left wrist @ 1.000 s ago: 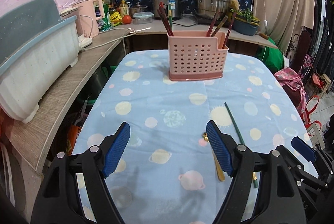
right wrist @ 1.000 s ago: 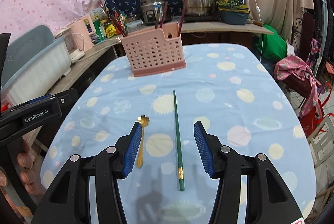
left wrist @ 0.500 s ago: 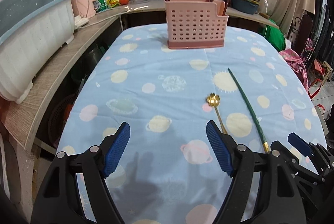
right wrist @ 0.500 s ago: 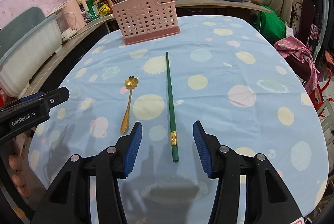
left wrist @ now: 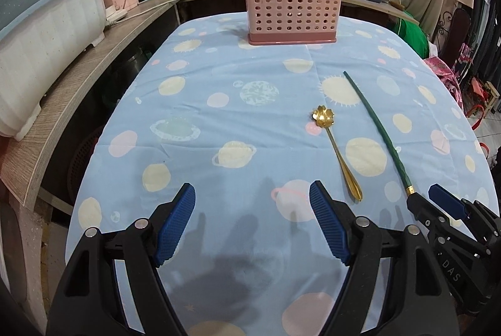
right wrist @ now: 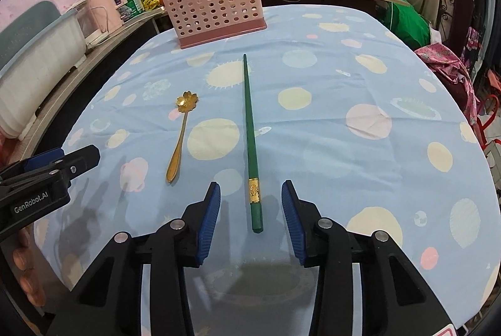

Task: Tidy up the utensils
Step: 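Grasp the gold spoon with the left tool while the right tool grasps the green chopstick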

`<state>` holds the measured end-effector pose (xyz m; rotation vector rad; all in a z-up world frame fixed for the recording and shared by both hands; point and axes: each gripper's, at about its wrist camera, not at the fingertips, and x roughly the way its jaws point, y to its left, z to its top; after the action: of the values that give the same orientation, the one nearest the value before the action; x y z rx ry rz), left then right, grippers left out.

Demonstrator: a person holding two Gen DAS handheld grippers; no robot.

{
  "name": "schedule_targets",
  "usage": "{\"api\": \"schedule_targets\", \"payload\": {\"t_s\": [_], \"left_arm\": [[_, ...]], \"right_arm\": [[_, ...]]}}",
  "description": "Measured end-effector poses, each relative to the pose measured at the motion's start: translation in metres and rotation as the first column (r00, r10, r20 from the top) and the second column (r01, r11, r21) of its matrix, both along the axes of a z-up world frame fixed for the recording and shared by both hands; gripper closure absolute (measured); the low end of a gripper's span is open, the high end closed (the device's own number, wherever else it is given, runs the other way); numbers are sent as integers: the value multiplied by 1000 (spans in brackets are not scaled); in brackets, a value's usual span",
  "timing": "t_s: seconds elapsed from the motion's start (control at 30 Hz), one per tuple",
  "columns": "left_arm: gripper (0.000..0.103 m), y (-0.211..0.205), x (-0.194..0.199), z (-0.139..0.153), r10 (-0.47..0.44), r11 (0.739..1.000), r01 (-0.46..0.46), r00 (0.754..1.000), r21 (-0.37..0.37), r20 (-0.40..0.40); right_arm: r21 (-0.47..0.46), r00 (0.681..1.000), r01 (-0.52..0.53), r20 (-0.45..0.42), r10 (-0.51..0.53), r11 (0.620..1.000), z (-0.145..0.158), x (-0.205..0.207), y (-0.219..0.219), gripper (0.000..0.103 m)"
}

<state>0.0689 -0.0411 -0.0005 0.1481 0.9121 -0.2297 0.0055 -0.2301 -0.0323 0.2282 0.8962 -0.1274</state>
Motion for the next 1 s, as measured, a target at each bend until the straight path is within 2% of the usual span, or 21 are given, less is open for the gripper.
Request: {"api": "schedule_targets", "payload": {"t_s": [0.3,0.6,0.83,1.0], "left_arm": [[31,-1,1,-8,-4,1000,4,1000,3,-23],[31,-3,3,-16,-8,1000,8,999,-3,-48],[30,-6,6,-18,-30,999,27,997,-46,-77],[20,-19,8,-18,-63,993,53,993,-102,-98]], "right_arm": [[4,1000,2,-12,-2,1000,-8,2,-3,74],[-27,1000,-5,-9,5,1000,-10,0,-2,95],[-1,1000,-1,-4,1,1000,-9,-5,-4,95],[18,1000,7,0,-7,1000,-6,-8,-8,95]]}}
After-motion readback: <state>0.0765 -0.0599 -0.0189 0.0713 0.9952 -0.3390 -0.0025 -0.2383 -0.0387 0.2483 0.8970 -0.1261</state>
